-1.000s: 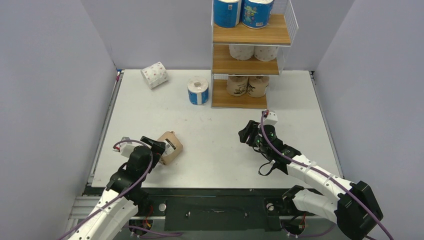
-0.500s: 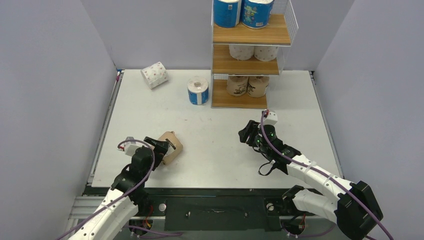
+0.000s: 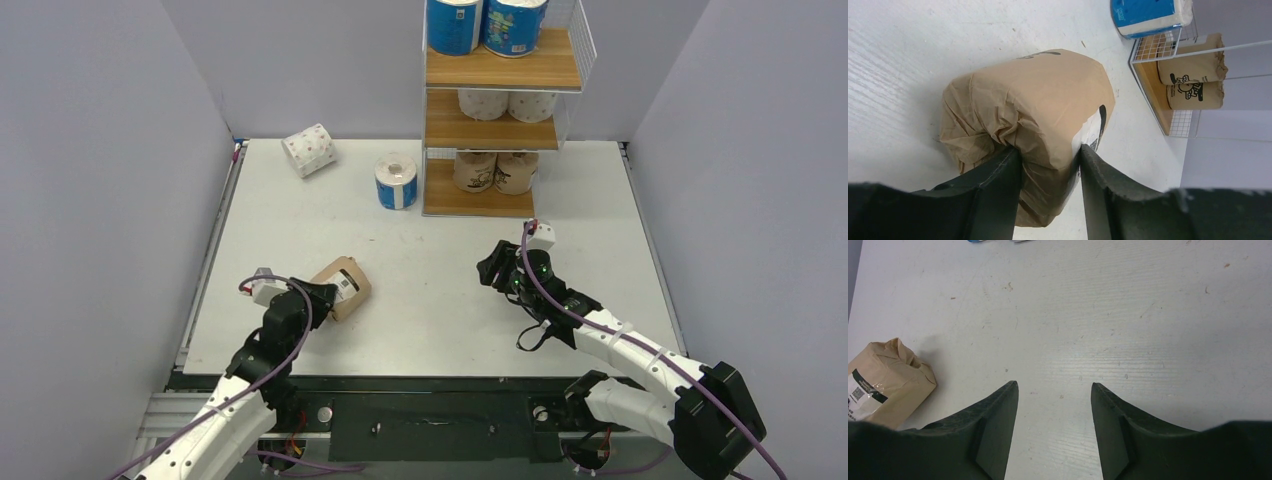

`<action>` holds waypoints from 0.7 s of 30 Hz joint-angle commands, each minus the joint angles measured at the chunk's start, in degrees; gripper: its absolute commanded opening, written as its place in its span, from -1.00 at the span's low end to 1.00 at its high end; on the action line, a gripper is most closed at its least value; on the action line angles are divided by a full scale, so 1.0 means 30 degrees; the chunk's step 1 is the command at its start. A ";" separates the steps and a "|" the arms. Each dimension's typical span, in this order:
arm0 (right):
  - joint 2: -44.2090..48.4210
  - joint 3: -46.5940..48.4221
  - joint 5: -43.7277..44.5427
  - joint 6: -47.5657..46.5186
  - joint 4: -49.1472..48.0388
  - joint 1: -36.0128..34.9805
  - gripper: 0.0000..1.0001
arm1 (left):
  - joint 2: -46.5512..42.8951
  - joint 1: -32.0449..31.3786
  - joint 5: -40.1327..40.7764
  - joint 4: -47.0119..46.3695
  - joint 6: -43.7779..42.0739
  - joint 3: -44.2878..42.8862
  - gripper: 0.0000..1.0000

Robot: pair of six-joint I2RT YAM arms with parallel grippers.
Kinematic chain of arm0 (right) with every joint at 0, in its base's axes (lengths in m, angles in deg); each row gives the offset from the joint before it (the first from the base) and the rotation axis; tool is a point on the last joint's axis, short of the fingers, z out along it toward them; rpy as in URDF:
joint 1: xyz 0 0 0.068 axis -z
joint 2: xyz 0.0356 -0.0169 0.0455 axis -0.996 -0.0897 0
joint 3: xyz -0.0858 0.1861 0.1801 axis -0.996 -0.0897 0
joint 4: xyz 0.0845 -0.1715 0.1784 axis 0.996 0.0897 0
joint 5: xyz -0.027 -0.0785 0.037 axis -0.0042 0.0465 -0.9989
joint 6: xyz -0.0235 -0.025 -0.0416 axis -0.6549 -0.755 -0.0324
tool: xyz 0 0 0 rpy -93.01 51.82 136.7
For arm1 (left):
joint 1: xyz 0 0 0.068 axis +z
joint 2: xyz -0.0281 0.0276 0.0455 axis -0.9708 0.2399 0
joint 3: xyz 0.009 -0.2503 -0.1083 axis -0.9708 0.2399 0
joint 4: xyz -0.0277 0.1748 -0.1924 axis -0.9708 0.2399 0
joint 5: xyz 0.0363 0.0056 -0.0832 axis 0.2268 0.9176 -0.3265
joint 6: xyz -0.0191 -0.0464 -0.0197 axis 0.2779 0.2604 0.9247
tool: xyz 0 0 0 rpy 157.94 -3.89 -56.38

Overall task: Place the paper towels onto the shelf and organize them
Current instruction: Adjust the paper towel at the center of the board.

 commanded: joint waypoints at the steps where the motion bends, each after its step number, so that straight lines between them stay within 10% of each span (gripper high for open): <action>1: -0.0002 0.0017 0.0493 -0.0021 -0.0778 -0.0027 0.03 | -0.0398 0.0127 -0.0262 -0.1166 -0.1421 -0.0793 -0.28; 21: 0.1187 0.1769 0.3107 -0.0840 0.2773 -0.0031 0.00 | 0.8612 -0.2218 -0.3033 0.3957 -0.9686 -1.2327 -0.48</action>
